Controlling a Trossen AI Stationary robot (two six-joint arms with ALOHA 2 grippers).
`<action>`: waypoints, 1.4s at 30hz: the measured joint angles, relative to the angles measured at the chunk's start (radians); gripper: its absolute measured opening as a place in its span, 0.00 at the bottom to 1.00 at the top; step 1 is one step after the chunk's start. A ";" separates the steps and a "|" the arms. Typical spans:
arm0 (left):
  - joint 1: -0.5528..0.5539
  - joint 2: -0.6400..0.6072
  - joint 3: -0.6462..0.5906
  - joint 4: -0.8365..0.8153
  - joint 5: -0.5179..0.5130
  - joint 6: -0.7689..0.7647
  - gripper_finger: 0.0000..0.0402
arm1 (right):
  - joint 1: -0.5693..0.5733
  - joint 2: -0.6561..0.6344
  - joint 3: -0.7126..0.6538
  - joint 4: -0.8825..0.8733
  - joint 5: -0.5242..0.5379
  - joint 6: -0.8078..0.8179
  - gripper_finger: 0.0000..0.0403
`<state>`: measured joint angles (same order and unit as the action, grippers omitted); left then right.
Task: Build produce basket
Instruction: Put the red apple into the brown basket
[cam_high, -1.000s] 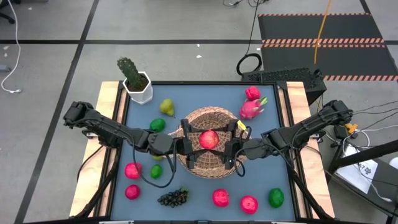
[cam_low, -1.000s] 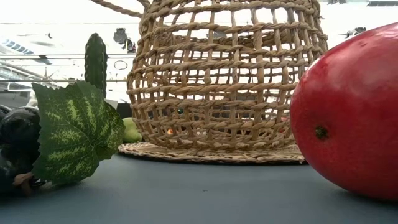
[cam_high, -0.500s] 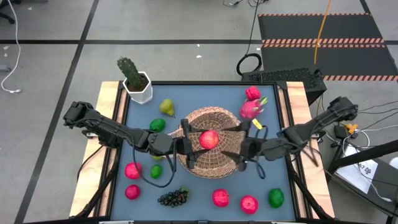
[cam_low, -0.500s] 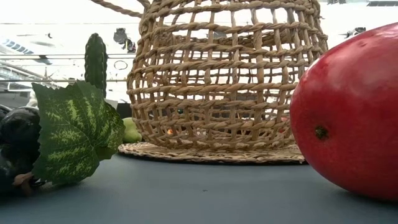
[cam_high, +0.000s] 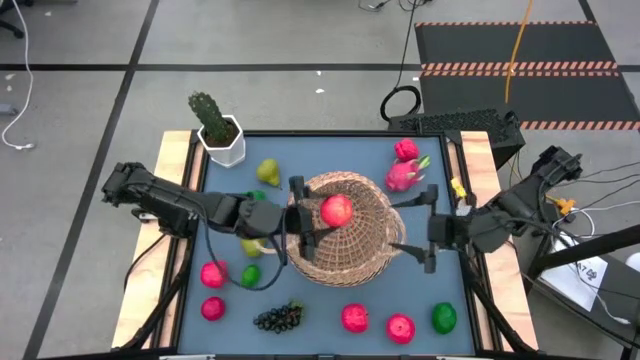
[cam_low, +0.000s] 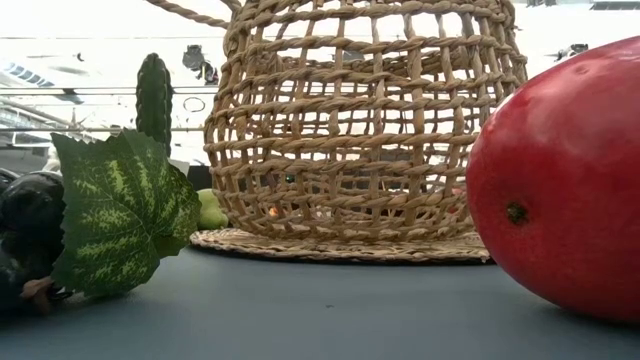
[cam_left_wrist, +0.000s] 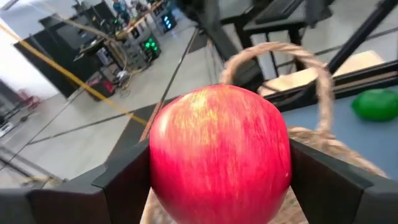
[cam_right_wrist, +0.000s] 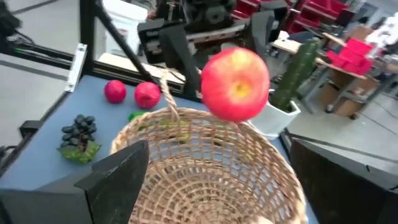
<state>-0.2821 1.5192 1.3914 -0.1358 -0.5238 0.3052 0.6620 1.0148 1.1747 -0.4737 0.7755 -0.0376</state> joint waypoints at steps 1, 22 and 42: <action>0.009 0.000 0.024 -0.038 0.000 -0.001 0.81 | 0.009 -0.007 -0.005 -0.002 0.025 -0.001 0.95; 0.126 0.209 0.224 -0.267 0.180 -0.053 0.82 | 0.041 -0.140 -0.114 0.056 0.117 -0.007 0.95; 0.147 0.394 0.223 -0.313 0.244 -0.068 0.82 | 0.041 -0.140 -0.114 0.050 0.113 -0.008 0.95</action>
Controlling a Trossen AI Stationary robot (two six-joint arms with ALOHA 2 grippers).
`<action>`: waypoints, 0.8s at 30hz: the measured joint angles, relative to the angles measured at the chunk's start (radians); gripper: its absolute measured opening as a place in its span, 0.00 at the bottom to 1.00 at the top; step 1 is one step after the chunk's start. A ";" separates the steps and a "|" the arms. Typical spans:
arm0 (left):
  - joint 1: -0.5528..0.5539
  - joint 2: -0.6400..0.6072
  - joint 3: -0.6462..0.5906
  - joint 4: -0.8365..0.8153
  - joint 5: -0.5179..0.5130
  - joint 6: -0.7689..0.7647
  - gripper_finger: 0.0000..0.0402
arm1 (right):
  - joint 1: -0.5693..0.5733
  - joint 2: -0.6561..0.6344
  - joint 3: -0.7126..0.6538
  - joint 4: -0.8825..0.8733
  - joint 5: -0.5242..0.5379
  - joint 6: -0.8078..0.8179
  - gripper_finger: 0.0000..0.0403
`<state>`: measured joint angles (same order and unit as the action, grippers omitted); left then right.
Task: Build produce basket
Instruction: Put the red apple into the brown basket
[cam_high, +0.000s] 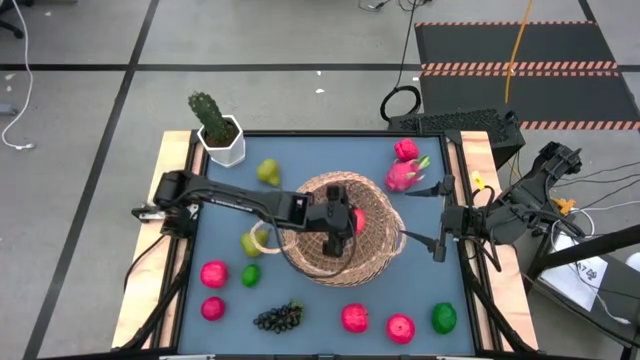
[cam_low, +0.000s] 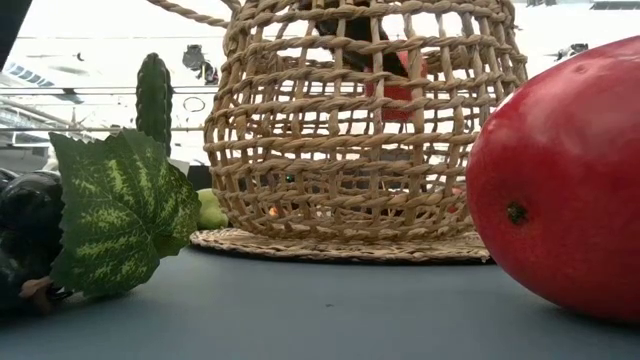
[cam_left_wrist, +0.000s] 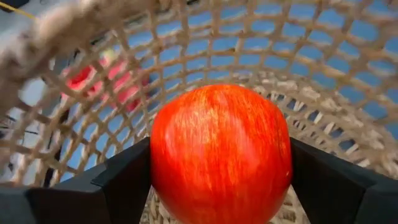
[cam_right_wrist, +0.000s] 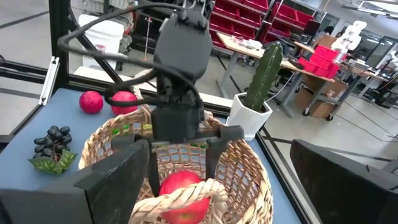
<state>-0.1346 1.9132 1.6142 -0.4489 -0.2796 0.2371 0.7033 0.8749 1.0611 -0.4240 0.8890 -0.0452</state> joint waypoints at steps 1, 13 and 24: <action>-0.001 0.004 0.000 -0.001 0.000 0.006 0.82 | 0.000 0.000 0.000 0.000 0.000 0.000 0.95; 0.008 0.012 0.000 -0.014 0.041 -0.016 0.82 | 0.000 0.000 0.000 0.000 -0.001 0.000 0.95; 0.018 0.042 0.000 -0.046 0.079 -0.060 0.82 | 0.000 0.000 0.000 0.000 -0.004 0.006 0.95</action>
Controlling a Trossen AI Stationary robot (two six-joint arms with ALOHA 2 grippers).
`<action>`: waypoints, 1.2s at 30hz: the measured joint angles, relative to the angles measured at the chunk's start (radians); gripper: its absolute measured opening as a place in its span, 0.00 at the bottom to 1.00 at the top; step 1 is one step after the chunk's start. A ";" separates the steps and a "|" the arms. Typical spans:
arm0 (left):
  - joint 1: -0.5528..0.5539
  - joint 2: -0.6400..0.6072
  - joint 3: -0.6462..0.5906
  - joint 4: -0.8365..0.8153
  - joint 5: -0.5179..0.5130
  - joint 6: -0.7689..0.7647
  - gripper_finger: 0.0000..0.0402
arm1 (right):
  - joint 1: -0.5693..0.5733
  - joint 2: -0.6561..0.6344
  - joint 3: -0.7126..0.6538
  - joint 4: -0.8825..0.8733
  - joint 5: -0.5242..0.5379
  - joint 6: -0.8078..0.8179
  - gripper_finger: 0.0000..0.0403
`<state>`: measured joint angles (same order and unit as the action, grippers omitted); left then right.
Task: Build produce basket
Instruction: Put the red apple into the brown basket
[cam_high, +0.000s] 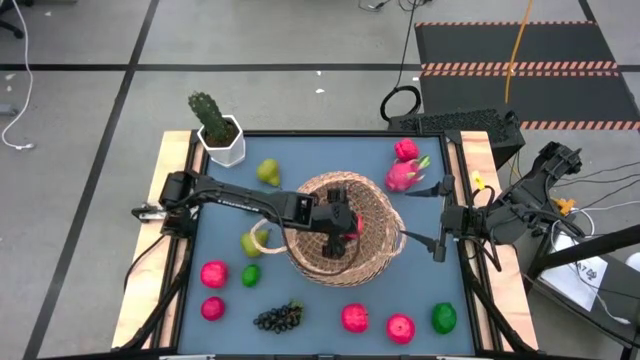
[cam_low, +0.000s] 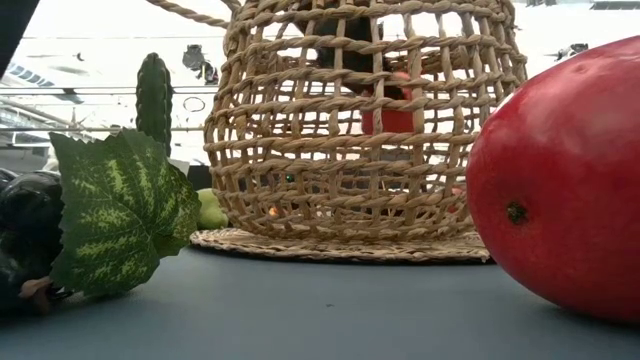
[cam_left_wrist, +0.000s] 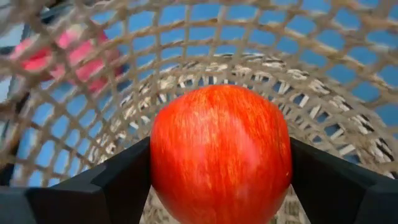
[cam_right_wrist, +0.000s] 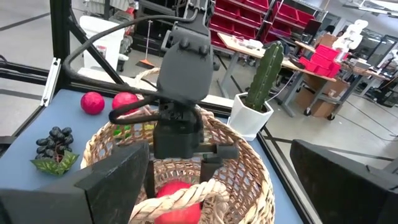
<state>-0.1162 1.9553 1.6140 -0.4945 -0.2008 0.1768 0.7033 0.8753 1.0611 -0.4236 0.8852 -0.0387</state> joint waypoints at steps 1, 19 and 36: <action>0.000 0.002 -0.001 -0.017 0.001 -0.004 0.82 | 0.000 0.000 0.000 0.000 0.000 0.000 0.95; 0.005 0.023 -0.001 -0.063 -0.005 -0.068 0.85 | 0.000 0.000 0.000 0.000 0.000 -0.002 0.95; 0.011 0.055 -0.001 -0.095 -0.010 -0.108 0.87 | 0.000 0.000 0.000 0.000 0.000 -0.003 0.95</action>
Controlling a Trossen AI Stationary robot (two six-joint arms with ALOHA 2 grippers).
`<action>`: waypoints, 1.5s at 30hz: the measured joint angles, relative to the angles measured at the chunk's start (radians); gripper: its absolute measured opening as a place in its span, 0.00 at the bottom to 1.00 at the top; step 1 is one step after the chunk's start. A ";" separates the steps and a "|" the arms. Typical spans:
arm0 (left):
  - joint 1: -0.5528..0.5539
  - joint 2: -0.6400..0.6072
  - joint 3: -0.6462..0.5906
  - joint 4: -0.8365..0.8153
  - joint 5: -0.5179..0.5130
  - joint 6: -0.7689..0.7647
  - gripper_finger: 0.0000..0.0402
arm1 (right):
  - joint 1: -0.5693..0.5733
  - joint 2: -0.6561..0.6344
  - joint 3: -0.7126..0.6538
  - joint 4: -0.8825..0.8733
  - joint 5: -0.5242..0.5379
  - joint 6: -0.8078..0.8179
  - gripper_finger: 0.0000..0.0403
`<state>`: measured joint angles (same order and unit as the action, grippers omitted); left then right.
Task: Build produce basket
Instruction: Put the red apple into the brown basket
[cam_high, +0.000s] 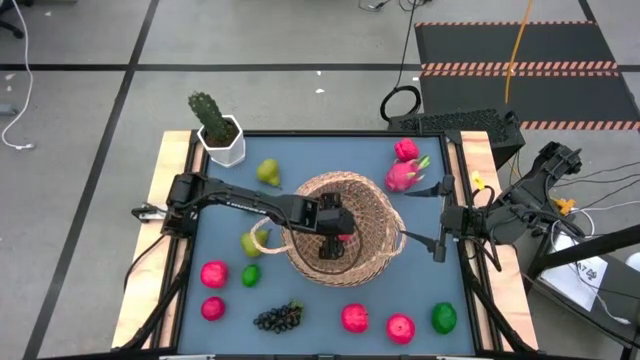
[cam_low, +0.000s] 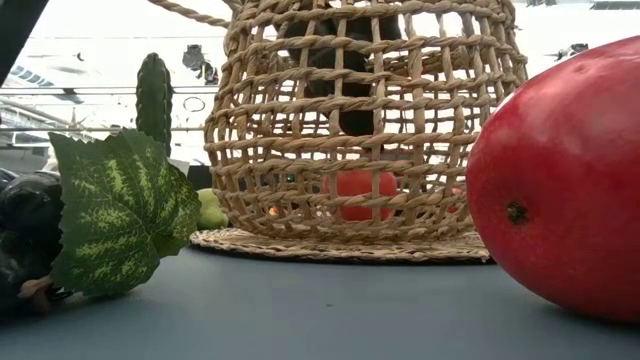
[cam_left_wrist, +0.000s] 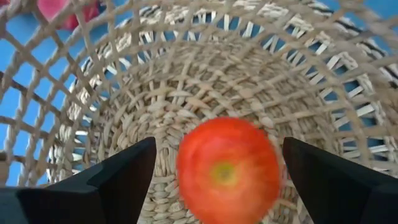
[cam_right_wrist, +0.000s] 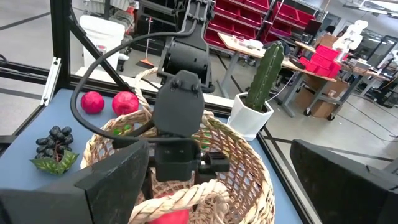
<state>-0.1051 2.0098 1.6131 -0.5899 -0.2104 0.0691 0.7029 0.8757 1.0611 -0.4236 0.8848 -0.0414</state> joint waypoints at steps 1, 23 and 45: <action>-0.001 0.000 0.000 0.008 0.000 0.000 0.87 | 0.000 0.000 0.000 0.000 0.000 0.000 0.95; -0.110 -0.339 0.001 0.068 -0.095 0.016 0.64 | -0.001 0.000 -0.056 0.154 0.002 -0.075 0.95; -0.332 -0.504 -0.133 -0.087 -0.452 -0.080 0.42 | 0.000 0.075 -0.057 0.310 -0.130 -0.059 0.95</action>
<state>-0.4374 1.5061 1.4803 -0.6769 -0.6626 -0.0106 0.7025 0.9508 1.0039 -0.1134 0.7547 -0.1000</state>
